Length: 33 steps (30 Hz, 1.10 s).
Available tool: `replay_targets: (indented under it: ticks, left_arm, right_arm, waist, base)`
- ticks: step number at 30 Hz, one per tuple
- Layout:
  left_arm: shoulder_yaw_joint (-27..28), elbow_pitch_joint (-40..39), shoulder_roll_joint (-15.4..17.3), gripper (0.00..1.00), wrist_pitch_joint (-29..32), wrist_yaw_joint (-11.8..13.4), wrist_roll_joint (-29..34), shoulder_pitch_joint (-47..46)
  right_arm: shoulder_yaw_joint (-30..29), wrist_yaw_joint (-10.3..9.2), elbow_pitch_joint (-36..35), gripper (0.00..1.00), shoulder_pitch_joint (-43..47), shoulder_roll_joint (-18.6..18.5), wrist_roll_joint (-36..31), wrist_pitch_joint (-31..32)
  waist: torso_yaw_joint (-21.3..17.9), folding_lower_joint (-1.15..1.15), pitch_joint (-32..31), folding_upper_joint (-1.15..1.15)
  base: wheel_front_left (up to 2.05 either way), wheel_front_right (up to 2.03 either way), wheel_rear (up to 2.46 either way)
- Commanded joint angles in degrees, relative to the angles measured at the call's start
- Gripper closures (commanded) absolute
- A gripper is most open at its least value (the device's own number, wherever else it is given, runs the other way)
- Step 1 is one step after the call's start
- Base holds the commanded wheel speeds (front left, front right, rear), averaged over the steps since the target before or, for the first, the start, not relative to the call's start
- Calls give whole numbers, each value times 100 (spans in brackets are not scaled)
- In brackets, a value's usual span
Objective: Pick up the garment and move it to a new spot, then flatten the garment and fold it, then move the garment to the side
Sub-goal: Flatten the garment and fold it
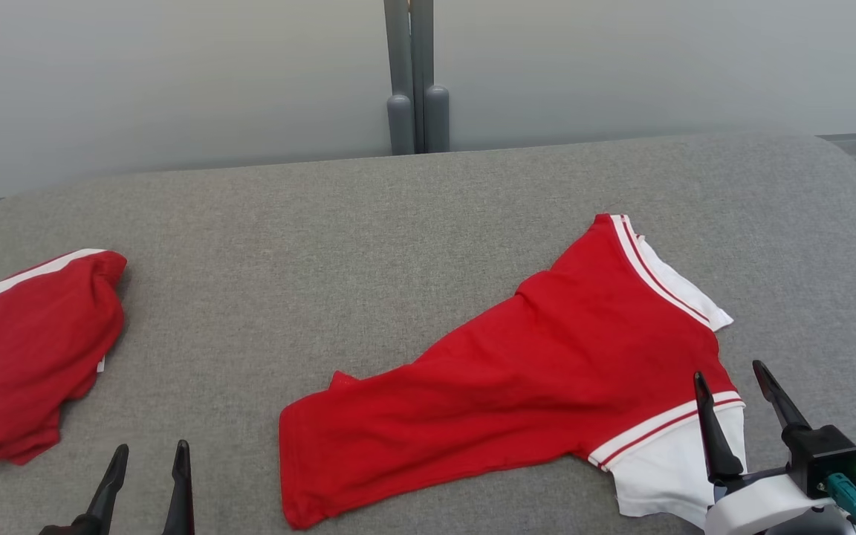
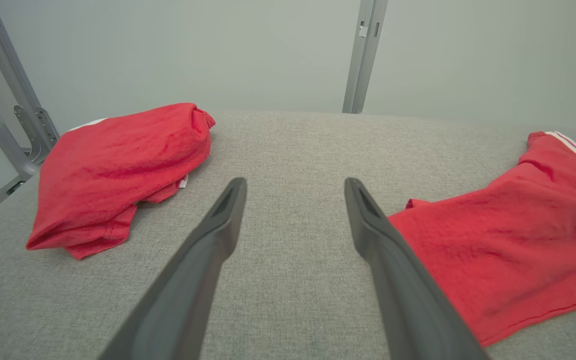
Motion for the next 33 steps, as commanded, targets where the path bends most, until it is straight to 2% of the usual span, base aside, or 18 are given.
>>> replay_targets:
  ticks: [1, 12, 22, 28, 30, 33]
  left_arm:
    - [-15, 32, -28, 0, -19, -23, 75, -71]
    - [-104, 132, -123, 0, -19, -47, 88, -221]
    - [-216, 94, -31, 0, -20, -45, 35, -258]
    - [-395, 49, 47, 0, -20, -45, 21, -303]
    - [-457, 27, 15, 0, 207, -45, -51, -293]
    - [-545, -125, -110, 0, 932, -9, -311, -181]
  right_arm:
    - [22, -8, 27, 0, 11, -22, -42, -16]
    - [118, -8, 111, 0, -147, -32, -40, -16]
    - [164, -8, 74, 0, -143, -6, -56, -16]
    - [-20, -8, 247, 0, -205, 53, -223, -17]
    - [-51, -8, 434, 0, -221, 56, -334, -14]
    - [-3, -8, 581, 0, -281, -30, -431, 439]
  waist:
    - [-2, 0, 1, 0]
    - [-22, 0, -1, 0]
    - [-21, 0, 32, 0]
    - [-105, 0, 50, 0]
    - [-138, 0, 54, 0]
    - [-182, 0, 84, 0]
  base:
    - [0, 0, 0]
    - [0, 0, 0]
    - [0, 0, 0]
    - [0, 0, 0]
    - [0, 0, 0]
    - [0, 0, 0]
